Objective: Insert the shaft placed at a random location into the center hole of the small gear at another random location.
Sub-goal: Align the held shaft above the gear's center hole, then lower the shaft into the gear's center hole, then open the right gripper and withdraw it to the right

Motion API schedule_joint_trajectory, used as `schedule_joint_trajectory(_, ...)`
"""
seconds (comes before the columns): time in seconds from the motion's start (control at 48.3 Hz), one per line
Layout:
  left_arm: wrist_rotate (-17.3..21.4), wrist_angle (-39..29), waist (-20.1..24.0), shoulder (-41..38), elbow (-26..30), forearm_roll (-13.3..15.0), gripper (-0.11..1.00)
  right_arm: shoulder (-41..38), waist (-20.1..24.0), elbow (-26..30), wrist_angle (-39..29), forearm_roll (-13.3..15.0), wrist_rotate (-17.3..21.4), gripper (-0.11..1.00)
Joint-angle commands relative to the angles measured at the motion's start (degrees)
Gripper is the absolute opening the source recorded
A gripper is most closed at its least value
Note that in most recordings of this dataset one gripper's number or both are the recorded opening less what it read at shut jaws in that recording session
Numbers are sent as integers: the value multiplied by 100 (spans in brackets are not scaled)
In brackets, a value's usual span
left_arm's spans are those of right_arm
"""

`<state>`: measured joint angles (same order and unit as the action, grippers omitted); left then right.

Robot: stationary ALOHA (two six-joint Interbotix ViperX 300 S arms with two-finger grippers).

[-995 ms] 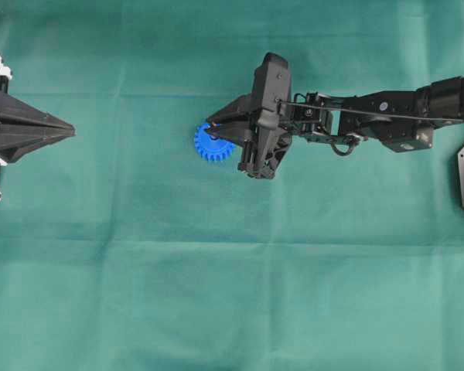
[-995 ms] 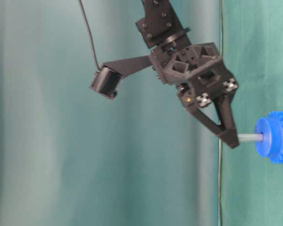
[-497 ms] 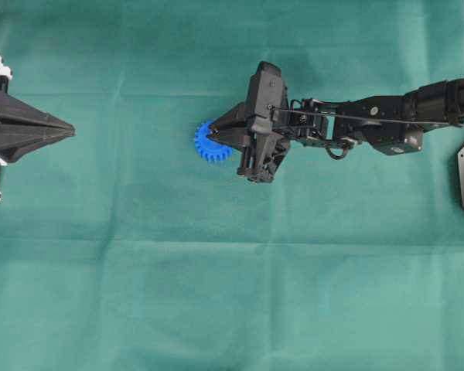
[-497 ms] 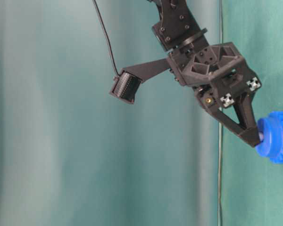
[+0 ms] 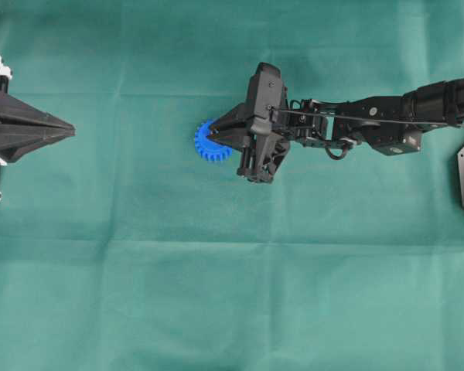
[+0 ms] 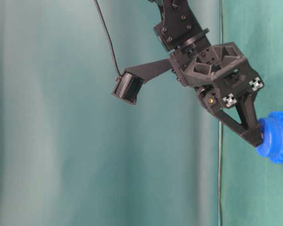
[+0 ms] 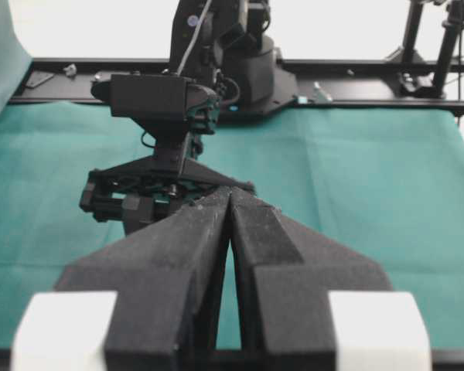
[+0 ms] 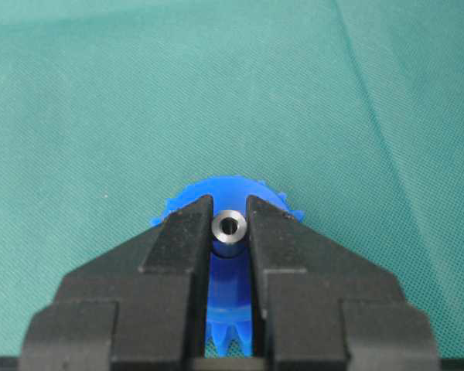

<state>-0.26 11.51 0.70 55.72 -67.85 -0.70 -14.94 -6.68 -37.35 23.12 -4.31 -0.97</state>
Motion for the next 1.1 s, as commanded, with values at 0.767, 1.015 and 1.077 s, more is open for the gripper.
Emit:
schedule_joint_trajectory(0.767,-9,9,0,-35,123,-18,0,105,44,141,132,-9,-53,70)
schedule_joint_trajectory(1.015,-26,9,9,-44,123,-18,0,457,44,123,70,9,-70,70)
schedule_joint_trajectory(1.077,-44,9,0,-44,123,-18,0,589,44,123,18,0,-70,70)
